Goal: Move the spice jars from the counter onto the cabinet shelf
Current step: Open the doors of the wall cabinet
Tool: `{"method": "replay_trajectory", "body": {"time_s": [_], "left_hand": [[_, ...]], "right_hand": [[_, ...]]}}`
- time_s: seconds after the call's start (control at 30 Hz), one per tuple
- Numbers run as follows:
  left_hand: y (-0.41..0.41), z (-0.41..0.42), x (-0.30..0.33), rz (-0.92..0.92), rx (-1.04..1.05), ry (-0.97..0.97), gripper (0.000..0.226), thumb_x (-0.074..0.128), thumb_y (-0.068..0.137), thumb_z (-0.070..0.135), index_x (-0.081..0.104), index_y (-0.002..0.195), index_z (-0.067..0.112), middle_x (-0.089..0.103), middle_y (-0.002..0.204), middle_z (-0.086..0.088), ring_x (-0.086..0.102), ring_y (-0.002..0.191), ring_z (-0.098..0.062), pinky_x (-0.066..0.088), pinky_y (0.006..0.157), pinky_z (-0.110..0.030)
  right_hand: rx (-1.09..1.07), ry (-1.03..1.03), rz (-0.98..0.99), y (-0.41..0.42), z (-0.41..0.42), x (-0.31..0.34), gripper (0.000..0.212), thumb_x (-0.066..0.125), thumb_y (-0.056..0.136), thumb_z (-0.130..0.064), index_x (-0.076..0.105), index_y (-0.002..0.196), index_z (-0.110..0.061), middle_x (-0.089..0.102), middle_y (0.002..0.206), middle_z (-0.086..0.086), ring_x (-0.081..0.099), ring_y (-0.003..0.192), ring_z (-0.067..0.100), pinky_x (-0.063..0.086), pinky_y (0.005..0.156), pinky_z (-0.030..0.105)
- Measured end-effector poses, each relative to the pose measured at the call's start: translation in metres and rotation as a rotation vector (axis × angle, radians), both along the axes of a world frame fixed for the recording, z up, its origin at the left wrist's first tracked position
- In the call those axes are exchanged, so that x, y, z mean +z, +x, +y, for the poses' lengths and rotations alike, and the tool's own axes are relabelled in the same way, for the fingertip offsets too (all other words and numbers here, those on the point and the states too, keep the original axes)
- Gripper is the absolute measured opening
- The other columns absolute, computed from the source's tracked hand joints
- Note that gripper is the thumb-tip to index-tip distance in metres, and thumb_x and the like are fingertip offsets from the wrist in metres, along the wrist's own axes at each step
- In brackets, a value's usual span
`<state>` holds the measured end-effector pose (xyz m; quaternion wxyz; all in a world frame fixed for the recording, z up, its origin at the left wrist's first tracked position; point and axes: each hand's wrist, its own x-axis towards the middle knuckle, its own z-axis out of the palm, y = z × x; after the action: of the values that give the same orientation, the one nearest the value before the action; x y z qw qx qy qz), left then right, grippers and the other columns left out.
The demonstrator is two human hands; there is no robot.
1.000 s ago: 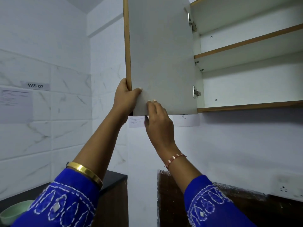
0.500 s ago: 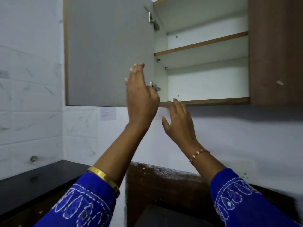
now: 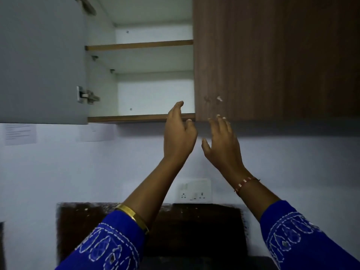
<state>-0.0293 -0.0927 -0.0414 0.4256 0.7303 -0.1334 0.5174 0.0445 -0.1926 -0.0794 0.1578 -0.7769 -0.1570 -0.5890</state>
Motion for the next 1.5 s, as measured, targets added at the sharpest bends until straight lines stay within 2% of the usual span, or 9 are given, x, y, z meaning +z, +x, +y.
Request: {"method": "replay_trajectory", "body": {"time_s": [0.17, 0.47, 0.53, 0.6, 0.67, 0.77, 0.9, 1.2, 1.5], "left_hand": [[0.040, -0.021, 0.002, 0.089, -0.164, -0.070, 0.049, 0.042, 0.093, 0.003, 0.035, 0.141, 0.009, 0.039, 0.147, -0.003, 0.038, 0.129, -0.007, 0.024, 0.082, 0.007], [0.119, -0.019, 0.035, 0.128, -0.292, -0.145, 0.051, 0.043, 0.092, 0.004, 0.035, 0.142, 0.012, 0.043, 0.145, -0.003, 0.046, 0.127, -0.010, 0.037, 0.096, -0.017], [0.134, -0.012, 0.046, 0.123, -0.315, -0.152, 0.050, 0.043, 0.093, 0.004, 0.036, 0.141, 0.012, 0.046, 0.136, 0.006, 0.052, 0.105, 0.014, 0.035, 0.078, 0.001], [0.151, -0.006, 0.054, 0.121, -0.336, -0.161, 0.047, 0.043, 0.093, 0.004, 0.038, 0.140, 0.012, 0.047, 0.122, 0.008, 0.048, 0.069, 0.016, 0.033, 0.052, 0.010], [0.168, -0.001, 0.061, 0.124, -0.333, -0.164, 0.049, 0.045, 0.093, 0.006, 0.037, 0.141, 0.013, 0.048, 0.133, 0.003, 0.048, 0.078, 0.011, 0.035, 0.056, 0.005], [0.188, 0.005, 0.070, 0.132, -0.336, -0.189, 0.051, 0.046, 0.093, 0.008, 0.035, 0.142, 0.014, 0.042, 0.146, -0.002, 0.049, 0.117, -0.010, 0.038, 0.087, -0.015], [0.203, 0.002, 0.077, 0.178, -0.447, -0.269, 0.044, 0.046, 0.092, 0.013, 0.044, 0.136, 0.014, 0.052, 0.136, -0.007, 0.054, 0.118, -0.025, 0.047, 0.099, -0.042], [0.179, -0.014, 0.107, 0.158, -0.731, -0.335, 0.011, 0.062, 0.084, 0.022, 0.064, 0.080, 0.012, 0.066, 0.075, -0.003, 0.063, 0.067, -0.018, 0.051, 0.067, -0.029], [0.105, -0.056, 0.113, 0.126, -0.869, -0.215, 0.041, 0.062, 0.084, 0.006, 0.051, 0.123, 0.011, 0.066, 0.100, -0.003, 0.065, 0.087, -0.017, 0.055, 0.077, -0.029]], "right_hand": [[-0.153, -0.042, 0.035, 0.026, -0.037, 0.000, 0.059, 0.077, 0.069, -0.017, 0.058, 0.121, 0.002, 0.058, 0.128, 0.026, 0.056, 0.118, 0.043, 0.045, 0.098, 0.048], [-0.343, -0.175, 0.167, 0.096, -0.037, 0.047, 0.080, 0.062, 0.085, -0.022, 0.017, 0.148, -0.002, 0.016, 0.154, 0.025, 0.015, 0.144, 0.040, 0.015, 0.118, 0.047], [-0.405, -0.195, 0.190, 0.116, -0.029, 0.059, 0.091, 0.063, 0.083, -0.024, 0.004, 0.150, -0.004, 0.008, 0.155, 0.026, 0.009, 0.144, 0.041, 0.012, 0.117, 0.050], [-0.453, -0.198, 0.201, 0.137, -0.020, 0.067, 0.098, 0.063, 0.083, -0.028, -0.005, 0.149, -0.005, 0.000, 0.156, 0.027, 0.005, 0.144, 0.043, 0.011, 0.116, 0.055], [-0.512, -0.175, 0.185, 0.154, -0.014, 0.070, 0.103, 0.069, 0.079, -0.030, -0.002, 0.149, -0.004, 0.005, 0.155, 0.029, 0.012, 0.143, 0.046, 0.020, 0.112, 0.059], [-0.574, -0.111, 0.063, 0.172, -0.010, 0.069, 0.104, 0.082, 0.062, -0.028, 0.026, 0.144, 0.000, 0.040, 0.142, 0.030, 0.045, 0.128, 0.046, 0.046, 0.095, 0.058], [-0.582, -0.114, -0.064, 0.179, -0.012, 0.066, 0.096, 0.080, 0.066, -0.023, 0.021, 0.138, 0.000, 0.047, 0.138, 0.029, 0.050, 0.123, 0.045, 0.051, 0.090, 0.056], [-0.430, -0.054, -0.141, 0.141, -0.029, 0.064, 0.088, 0.080, 0.061, 0.000, 0.038, 0.139, 0.005, 0.042, 0.139, 0.033, 0.045, 0.126, 0.050, 0.043, 0.094, 0.060], [-0.271, -0.018, -0.114, 0.068, -0.065, 0.062, 0.086, 0.070, 0.072, 0.009, 0.025, 0.145, 0.004, 0.029, 0.147, 0.032, 0.032, 0.134, 0.049, 0.035, 0.105, 0.055]]}}
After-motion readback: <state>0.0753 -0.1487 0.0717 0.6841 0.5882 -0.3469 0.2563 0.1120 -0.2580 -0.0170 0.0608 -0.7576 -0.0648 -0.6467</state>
